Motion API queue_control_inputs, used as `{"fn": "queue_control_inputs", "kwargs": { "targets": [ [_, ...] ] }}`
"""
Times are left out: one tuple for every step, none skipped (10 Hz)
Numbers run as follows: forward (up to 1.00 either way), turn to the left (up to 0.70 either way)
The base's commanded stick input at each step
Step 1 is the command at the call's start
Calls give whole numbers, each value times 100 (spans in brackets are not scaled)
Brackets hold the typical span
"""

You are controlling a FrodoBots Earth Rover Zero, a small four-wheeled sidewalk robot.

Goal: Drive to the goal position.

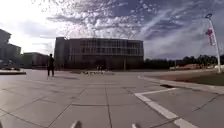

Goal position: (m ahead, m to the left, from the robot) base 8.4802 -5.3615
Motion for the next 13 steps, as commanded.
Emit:
{"fn": "queue_control_inputs", "kwargs": {
  "targets": [
    [70, 0],
    [70, 0],
    [70, 0],
    [70, 0],
    [70, 0],
    [70, 0],
    [70, 0],
    [70, 0],
    [70, 0],
    [70, 0],
    [70, 0],
    [70, 0],
    [70, 0]
  ]
}}
